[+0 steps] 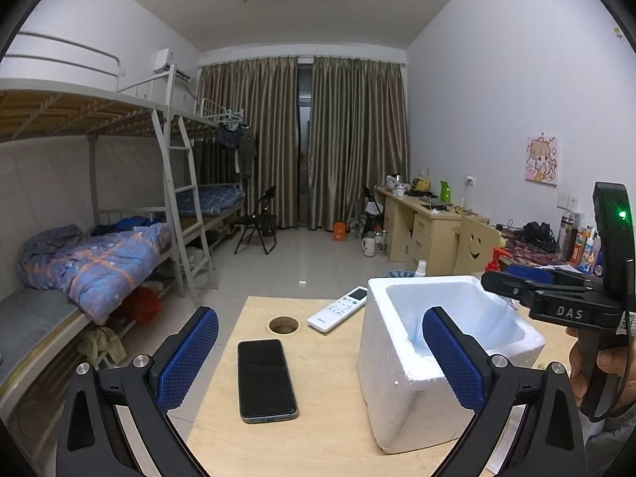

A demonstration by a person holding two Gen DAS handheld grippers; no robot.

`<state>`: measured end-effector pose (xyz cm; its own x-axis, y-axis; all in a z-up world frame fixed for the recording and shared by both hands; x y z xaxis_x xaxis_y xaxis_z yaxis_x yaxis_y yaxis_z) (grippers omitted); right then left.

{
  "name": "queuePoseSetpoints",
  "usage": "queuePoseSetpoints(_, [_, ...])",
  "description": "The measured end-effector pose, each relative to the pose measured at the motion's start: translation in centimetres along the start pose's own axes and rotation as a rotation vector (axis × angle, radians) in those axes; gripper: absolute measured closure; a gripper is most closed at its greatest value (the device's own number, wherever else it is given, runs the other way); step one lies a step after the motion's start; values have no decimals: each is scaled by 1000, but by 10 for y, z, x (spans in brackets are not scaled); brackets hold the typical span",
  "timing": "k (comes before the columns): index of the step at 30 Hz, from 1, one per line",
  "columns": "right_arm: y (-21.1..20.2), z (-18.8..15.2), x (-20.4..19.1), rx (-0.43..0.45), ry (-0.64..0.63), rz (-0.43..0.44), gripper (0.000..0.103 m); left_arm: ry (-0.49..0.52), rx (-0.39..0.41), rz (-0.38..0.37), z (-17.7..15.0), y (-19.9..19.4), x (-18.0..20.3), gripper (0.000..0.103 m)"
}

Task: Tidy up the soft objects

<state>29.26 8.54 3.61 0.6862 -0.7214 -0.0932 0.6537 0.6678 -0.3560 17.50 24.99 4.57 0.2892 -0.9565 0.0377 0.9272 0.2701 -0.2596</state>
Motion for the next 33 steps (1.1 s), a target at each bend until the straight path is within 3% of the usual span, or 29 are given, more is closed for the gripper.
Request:
queuePoseSetpoints(10, [-8, 0, 4, 15, 15, 5, 29, 5, 6, -5, -1, 0, 1, 0])
queuePoseSetpoints(12, [-11, 0, 5, 23, 17, 6, 23, -1, 8, -9, -1, -1, 2, 0])
queuePoseSetpoints(14, [-14, 0, 5, 31, 24, 14, 3, -2, 6, -9, -2, 0, 2, 0])
queuePoseSetpoints(15, [-16, 1, 6, 40, 28, 18, 0, -1, 5, -8, -3, -1, 3, 0])
queuePoseSetpoints(33, [-73, -15, 7, 99, 22, 9, 0, -29, 23, -2, -12, -40, 24, 0])
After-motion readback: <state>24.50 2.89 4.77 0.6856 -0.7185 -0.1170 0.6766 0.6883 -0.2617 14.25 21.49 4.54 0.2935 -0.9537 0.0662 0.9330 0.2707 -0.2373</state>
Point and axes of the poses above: each gripper's, at about its wrist camera, not at the fingertips, and y roughly the way its jaws point, x to its right, z to its top, the point moved 7 cm from there along y, roughly the way its jaws point, and after that the axes turned 2 degrees about x, right-handed, at the moved point
